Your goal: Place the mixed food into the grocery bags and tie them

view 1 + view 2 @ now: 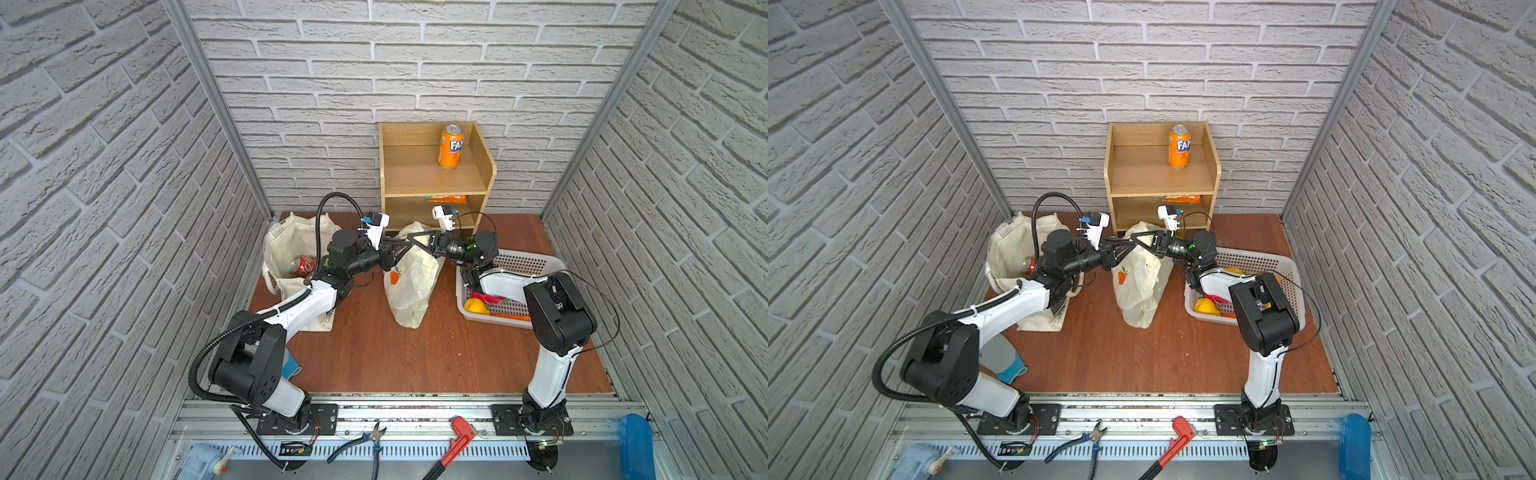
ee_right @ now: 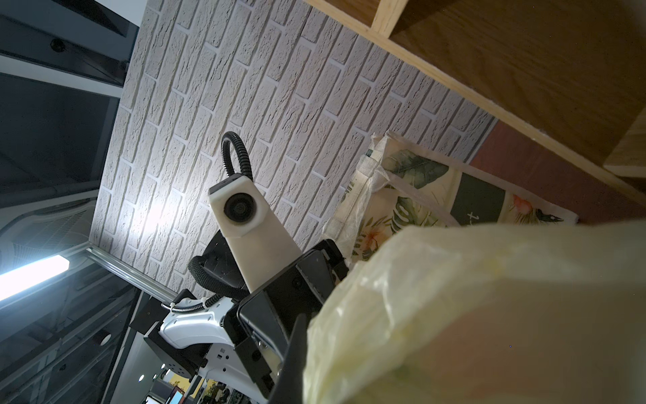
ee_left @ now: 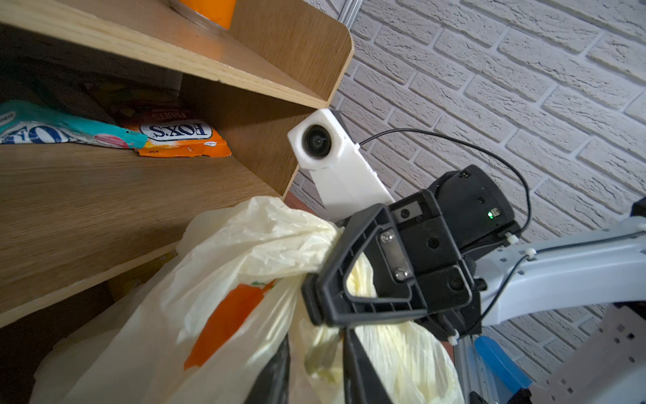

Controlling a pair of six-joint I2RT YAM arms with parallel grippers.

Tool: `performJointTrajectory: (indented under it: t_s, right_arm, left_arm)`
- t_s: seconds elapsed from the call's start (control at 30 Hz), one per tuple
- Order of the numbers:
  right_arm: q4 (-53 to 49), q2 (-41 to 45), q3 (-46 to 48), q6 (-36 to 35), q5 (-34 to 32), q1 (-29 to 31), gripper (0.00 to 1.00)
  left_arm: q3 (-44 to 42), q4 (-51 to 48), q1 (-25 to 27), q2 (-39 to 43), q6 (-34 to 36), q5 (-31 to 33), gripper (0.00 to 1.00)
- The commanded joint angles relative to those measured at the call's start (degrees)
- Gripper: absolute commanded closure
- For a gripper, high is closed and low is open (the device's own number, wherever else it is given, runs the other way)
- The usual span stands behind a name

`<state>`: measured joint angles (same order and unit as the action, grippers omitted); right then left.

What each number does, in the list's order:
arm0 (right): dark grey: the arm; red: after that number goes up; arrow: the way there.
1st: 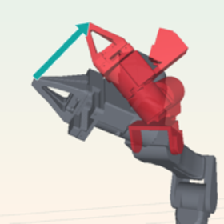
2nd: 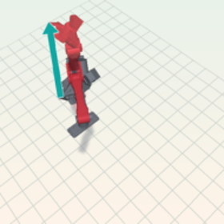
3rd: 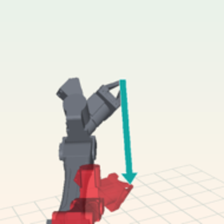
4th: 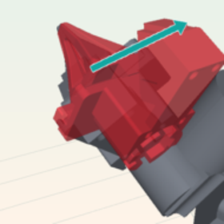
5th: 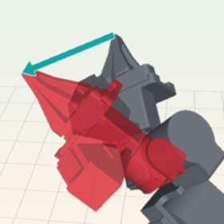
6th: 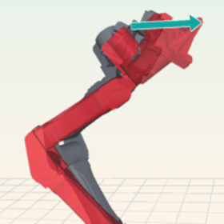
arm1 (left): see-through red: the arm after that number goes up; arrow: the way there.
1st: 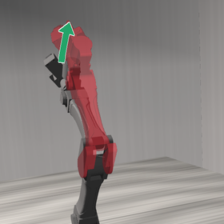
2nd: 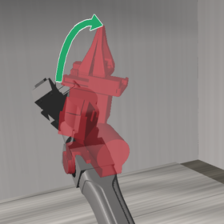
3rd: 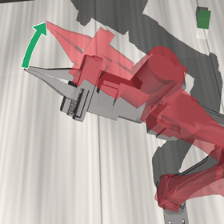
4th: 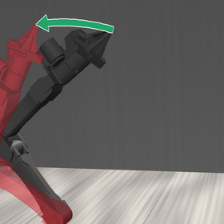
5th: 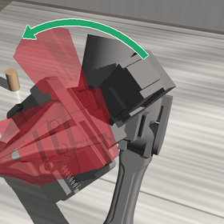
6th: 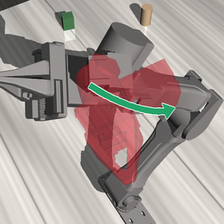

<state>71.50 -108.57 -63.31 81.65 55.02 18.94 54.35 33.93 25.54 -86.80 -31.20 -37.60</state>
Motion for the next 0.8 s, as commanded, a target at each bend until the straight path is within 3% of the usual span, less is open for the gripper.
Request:
performJointTrajectory:
  t_s: [0.0, 0.2, 0.37, 0.77]
  right_arm:
    - [4.1, 0.3, 0.6, 0.0, 0.3, 0.0, 0.94]
    - [4.0, 0.5, 0.6, 0.0, 0.3, 0.0, 0.91]
    - [1.6, 1.8, 1.0, -1.7, 0.4, 0.0, 0.76]
    - [-20.6, 12.7, 6.3, -16.8, -0.6, -2.1, 0.51]
  left_arm:
    - [1.8, 4.9, 0.0, -0.5, -0.4, -0.8, 0.80]
    - [1.5, 5.0, -0.1, -0.6, -0.4, -0.7, 1.00]
    - [1.1, 4.8, -0.1, -0.4, -0.2, 0.0, 1.00]
    - [-0.9, 4.7, -1.3, 0.9, 0.4, 3.0, 1.00]
